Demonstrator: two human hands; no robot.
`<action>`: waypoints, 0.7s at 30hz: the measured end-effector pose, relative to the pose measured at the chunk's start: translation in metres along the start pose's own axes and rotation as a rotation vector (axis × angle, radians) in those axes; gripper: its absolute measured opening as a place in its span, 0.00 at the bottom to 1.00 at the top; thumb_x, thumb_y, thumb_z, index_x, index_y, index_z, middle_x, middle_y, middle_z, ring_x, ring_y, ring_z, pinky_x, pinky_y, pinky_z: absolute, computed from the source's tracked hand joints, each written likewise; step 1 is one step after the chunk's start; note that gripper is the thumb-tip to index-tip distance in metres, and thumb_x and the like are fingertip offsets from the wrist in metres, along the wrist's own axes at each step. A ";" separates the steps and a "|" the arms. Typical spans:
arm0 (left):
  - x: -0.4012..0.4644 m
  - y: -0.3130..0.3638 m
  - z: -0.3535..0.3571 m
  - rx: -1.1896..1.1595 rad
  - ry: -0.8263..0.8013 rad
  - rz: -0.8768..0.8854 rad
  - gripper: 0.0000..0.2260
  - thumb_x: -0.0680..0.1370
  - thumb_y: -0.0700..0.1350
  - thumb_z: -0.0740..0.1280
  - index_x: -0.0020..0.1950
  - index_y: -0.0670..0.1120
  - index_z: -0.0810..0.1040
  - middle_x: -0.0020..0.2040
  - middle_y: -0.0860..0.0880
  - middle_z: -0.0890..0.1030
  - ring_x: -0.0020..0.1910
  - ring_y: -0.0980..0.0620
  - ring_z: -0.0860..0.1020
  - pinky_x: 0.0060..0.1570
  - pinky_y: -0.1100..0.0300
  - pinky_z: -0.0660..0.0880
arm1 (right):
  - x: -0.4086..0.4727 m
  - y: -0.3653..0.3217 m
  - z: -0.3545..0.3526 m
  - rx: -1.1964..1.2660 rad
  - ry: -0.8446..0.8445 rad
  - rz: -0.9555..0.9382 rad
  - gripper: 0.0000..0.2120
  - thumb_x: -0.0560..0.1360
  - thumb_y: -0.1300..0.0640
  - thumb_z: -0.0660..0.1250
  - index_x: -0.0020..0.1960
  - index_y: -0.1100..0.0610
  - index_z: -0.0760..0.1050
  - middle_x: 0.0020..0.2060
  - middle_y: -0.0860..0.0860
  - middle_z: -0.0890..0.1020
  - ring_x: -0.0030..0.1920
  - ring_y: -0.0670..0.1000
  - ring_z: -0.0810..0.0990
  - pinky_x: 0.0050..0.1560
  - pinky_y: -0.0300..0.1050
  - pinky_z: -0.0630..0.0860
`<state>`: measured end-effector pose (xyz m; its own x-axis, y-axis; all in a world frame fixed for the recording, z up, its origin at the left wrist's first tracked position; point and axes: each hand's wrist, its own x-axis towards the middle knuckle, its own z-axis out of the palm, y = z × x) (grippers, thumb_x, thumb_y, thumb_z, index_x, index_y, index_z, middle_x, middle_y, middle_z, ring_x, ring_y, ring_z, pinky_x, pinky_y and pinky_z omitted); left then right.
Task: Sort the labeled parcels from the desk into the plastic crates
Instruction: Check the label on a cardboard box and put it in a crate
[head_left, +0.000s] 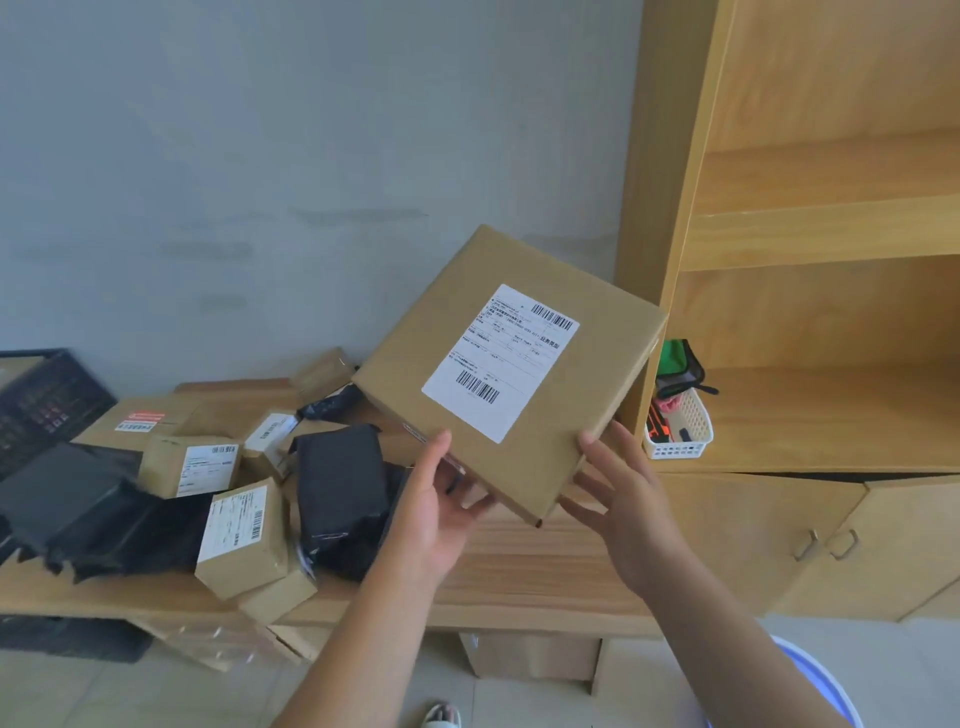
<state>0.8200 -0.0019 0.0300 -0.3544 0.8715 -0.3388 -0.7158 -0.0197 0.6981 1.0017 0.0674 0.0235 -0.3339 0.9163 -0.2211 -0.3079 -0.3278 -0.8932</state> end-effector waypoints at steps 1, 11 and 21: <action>-0.001 -0.004 0.003 -0.028 -0.018 -0.007 0.17 0.72 0.53 0.74 0.58 0.49 0.81 0.50 0.48 0.83 0.49 0.48 0.80 0.54 0.45 0.79 | 0.000 -0.002 -0.001 0.017 -0.010 -0.018 0.24 0.78 0.50 0.71 0.73 0.43 0.72 0.60 0.47 0.85 0.59 0.54 0.85 0.57 0.56 0.80; 0.012 0.001 0.003 0.075 -0.194 -0.080 0.33 0.67 0.53 0.83 0.69 0.49 0.78 0.62 0.45 0.80 0.61 0.45 0.79 0.69 0.41 0.75 | 0.008 -0.038 -0.039 0.018 0.019 -0.127 0.19 0.80 0.57 0.69 0.69 0.46 0.77 0.56 0.49 0.87 0.51 0.54 0.87 0.48 0.54 0.81; 0.008 0.099 0.001 0.683 -0.375 0.178 0.45 0.61 0.63 0.83 0.75 0.50 0.74 0.71 0.47 0.79 0.70 0.45 0.77 0.69 0.43 0.73 | 0.004 -0.099 -0.099 -0.138 -0.131 -0.275 0.24 0.72 0.55 0.69 0.67 0.47 0.80 0.56 0.54 0.84 0.53 0.57 0.82 0.53 0.58 0.77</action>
<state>0.7471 0.0035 0.0977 -0.1161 0.9926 -0.0357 -0.0978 0.0244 0.9949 1.1191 0.1267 0.0725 -0.3696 0.9257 0.0798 -0.2820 -0.0299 -0.9590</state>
